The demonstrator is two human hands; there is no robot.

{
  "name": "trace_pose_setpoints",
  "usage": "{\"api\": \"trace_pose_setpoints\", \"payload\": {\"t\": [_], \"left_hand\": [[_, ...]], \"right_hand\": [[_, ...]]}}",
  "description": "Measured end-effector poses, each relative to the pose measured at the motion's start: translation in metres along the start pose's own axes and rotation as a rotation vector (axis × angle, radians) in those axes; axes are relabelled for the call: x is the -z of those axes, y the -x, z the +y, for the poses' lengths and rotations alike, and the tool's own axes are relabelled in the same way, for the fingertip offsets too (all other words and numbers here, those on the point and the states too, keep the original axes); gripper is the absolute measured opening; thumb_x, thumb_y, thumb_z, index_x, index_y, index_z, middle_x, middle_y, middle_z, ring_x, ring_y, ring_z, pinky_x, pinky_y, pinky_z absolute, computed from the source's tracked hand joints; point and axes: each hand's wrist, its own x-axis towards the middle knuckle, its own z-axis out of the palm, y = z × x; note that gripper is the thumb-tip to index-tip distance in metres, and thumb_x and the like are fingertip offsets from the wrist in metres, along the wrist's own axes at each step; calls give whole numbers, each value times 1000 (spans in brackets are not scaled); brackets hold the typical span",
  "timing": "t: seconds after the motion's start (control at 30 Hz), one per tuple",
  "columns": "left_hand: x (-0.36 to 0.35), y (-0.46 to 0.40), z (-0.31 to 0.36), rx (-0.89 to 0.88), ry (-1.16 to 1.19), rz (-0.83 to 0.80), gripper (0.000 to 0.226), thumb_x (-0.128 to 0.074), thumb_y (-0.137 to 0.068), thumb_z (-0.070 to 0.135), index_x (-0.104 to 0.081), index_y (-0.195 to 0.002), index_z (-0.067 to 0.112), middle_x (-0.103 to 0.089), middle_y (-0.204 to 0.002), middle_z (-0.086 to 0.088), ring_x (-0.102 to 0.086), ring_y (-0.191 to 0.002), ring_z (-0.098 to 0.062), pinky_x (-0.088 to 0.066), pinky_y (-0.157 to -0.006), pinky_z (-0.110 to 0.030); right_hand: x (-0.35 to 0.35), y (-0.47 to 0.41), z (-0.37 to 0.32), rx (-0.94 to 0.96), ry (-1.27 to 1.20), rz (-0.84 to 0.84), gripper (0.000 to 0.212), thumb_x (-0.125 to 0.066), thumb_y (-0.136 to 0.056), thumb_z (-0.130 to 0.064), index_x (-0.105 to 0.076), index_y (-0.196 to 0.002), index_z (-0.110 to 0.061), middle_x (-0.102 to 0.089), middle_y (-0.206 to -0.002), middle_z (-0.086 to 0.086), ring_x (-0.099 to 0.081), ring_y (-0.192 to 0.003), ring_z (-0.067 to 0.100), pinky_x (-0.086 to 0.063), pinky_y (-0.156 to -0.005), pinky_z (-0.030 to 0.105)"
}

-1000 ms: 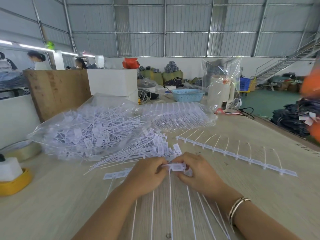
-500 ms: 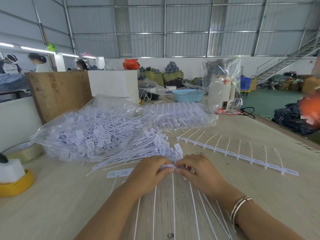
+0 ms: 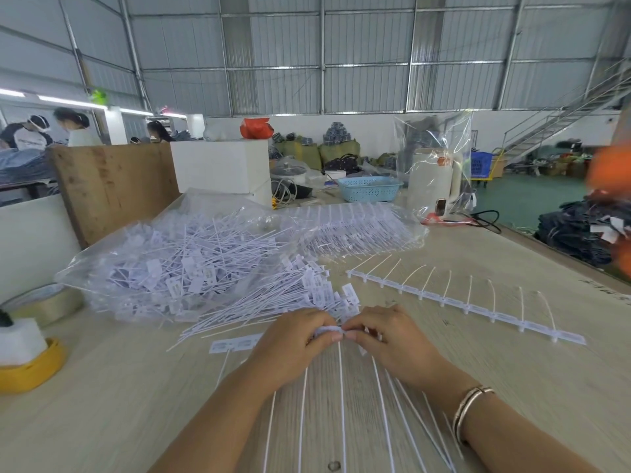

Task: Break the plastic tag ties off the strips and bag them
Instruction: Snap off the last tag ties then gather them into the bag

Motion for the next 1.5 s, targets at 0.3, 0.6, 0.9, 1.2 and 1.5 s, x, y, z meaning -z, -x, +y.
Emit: {"api": "trace_pose_setpoints", "payload": {"t": [0.3,0.6,0.9,1.2,1.5], "left_hand": [[0,0,0,-21,11,-14,17,-56,-91,38,-65,-94,24,-60,-82,10,-51,-74,-4,-41,-68,-28],[2,0,3,-58,125,45,14,-56,-88,41,-63,-94,32,-60,-81,14,-53,-76,-4,-40,-65,-24],[4,2,1,-63,207,-1,10,-58,-88,33,-66,-94,31,-62,-83,16,-54,-74,-1,-38,-63,-17],[5,5,2,11,151,10,25,-47,-94,23,-64,-108,34,-60,-99,27,-54,-95,7,-43,-80,-18],[3,4,1,90,24,34,48,-42,-92,9,-36,-131,36,-41,-112,16,-42,-104,1,-35,-84,-21]], "right_hand": [[0,-1,3,-19,-81,-29,20,-54,-93,-23,-71,-84,-18,-64,-69,-14,-54,-64,1,-41,-85,42],[1,0,1,-188,-574,-3,25,-51,-93,-9,-67,-75,-13,-63,-67,-4,-53,-62,10,-40,-63,19],[7,0,7,-276,-989,-118,17,-55,-84,-14,-72,-80,-11,-67,-70,7,-63,-68,19,-52,-70,32],[11,6,19,-53,86,-177,14,-64,-83,-39,-68,-96,-36,-56,-88,-20,-44,-89,-7,-17,-86,28],[12,5,-1,65,78,129,28,-50,-88,-42,-67,-107,-31,-56,-97,-18,-48,-92,-4,-19,-86,16]]}}
